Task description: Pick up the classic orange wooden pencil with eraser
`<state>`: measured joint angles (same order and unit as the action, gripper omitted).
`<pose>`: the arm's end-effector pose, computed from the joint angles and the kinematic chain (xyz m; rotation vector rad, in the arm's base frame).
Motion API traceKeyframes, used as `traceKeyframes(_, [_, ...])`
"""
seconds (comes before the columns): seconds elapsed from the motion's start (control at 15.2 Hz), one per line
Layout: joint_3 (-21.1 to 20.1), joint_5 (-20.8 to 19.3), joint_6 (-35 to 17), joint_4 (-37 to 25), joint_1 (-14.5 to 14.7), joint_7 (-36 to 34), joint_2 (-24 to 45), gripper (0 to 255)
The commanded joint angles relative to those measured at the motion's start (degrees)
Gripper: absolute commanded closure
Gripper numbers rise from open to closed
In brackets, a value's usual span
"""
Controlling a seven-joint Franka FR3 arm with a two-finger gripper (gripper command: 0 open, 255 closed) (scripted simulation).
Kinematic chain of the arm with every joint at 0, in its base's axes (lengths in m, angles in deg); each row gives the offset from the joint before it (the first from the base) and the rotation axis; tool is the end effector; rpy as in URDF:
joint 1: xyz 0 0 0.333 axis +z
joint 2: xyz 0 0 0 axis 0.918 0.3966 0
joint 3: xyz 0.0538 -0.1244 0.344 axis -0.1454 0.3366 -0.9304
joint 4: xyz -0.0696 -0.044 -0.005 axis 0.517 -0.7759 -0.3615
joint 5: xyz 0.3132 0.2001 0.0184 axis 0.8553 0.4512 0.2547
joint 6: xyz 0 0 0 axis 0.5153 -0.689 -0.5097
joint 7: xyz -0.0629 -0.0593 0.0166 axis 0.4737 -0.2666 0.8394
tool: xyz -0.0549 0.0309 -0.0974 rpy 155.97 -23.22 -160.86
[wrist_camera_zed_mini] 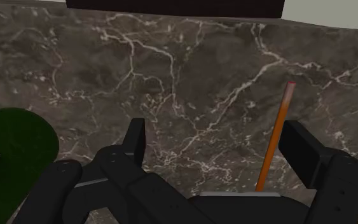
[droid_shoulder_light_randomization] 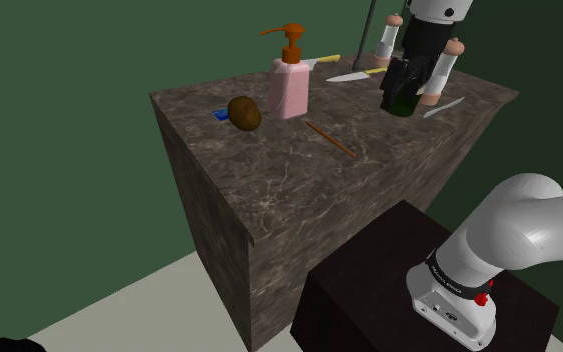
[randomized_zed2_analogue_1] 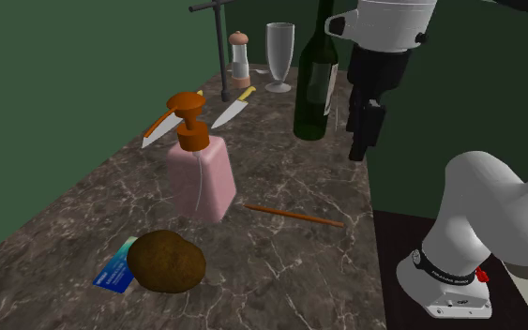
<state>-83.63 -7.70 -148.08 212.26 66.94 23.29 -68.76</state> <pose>0.2317 0.0270 0.6301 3.1383 -0.0068 0.0234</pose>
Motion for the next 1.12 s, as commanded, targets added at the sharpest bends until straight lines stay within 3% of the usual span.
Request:
traceKeyframes(0.0, [0.0,0.0,0.0,0.0,0.0,0.0,0.0,0])
traceKeyframes(0.66, [-18.7,-3.6,-6.0,-7.2,-0.8,-18.8,18.3,0])
traceKeyframes(1.06, [-19.1,-3.4,-10.5,-2.7,-0.6,-19.5,18.3,0])
